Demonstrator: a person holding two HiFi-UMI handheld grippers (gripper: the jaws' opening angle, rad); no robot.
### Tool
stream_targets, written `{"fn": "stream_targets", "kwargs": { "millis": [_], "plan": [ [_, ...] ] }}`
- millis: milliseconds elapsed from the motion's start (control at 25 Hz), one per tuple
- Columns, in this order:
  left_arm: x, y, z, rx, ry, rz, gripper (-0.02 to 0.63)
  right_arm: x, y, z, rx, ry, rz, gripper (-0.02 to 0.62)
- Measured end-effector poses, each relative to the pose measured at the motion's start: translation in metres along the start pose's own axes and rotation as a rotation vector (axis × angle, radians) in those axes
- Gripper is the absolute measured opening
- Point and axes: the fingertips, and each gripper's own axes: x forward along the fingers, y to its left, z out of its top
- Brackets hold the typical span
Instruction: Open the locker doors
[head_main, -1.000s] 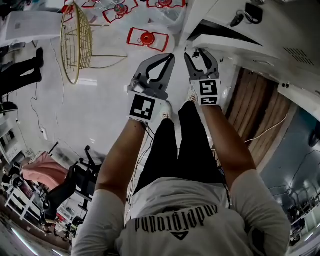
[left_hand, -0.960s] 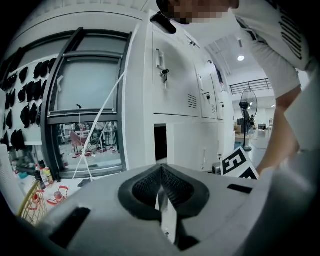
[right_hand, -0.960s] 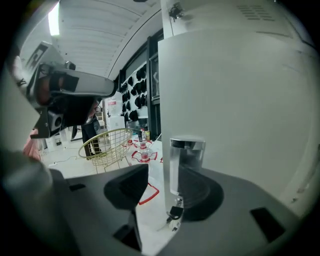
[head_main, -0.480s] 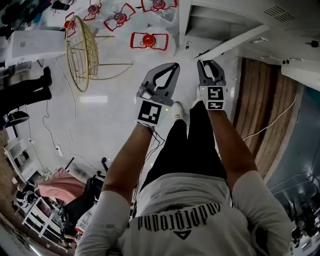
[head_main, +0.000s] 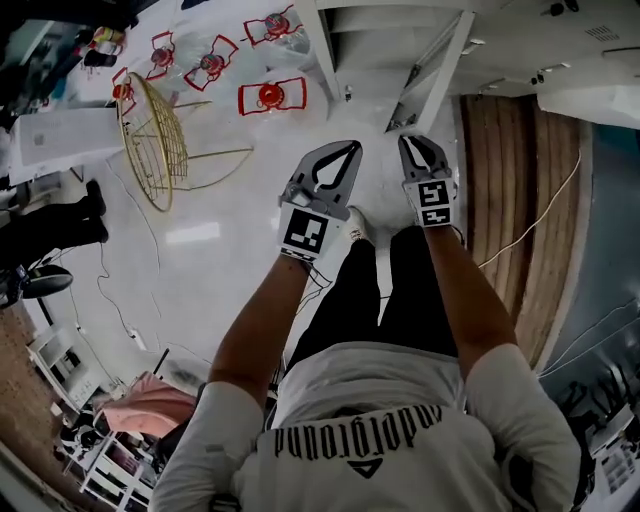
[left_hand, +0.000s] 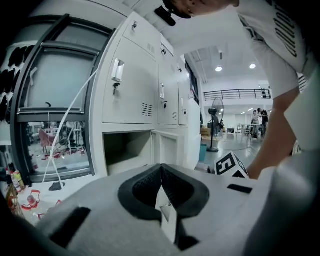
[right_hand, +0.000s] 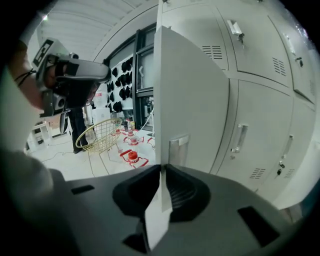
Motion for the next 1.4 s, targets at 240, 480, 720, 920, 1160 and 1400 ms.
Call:
{"fn": "stream_targets", "kwargs": {
  "millis": [240,480,720,920,1160,1400],
  "plan": [
    [0.033,-0.030,0.012,-0.031,-0.010,-0.037,0.008,-0.035,-0.034,-0.020,0.019,0.006,-0.011,0.038],
    [0.064,-0.067,0.016,-0.054,0.006,-0.068,0.008,-0.063,-0.080,-0.043,0.047,0.020,-0.012,0.032],
    [0.088,-0.093,0.031,-0.064,0.003,-0.069,0.008,-0.084,-0.130,-0.060,0.060,0.036,-0.026,0.032],
    [0.105,-0.104,0.045,-0.054,-0.001,-0.061,0.008,-0.092,-0.155,-0.064,0.066,0.052,-0.035,0.031],
    [0.112,-0.107,0.055,-0.061,0.002,-0.034,0.008,-0.096,-0.169,-0.062,0.066,0.038,-0.037,0.056],
    [0.111,-0.118,0.082,-0.022,-0.026,-0.024,0.008,-0.125,-0.172,-0.011,0.059,-0.056,-0.007,0.135]
  ]
}}
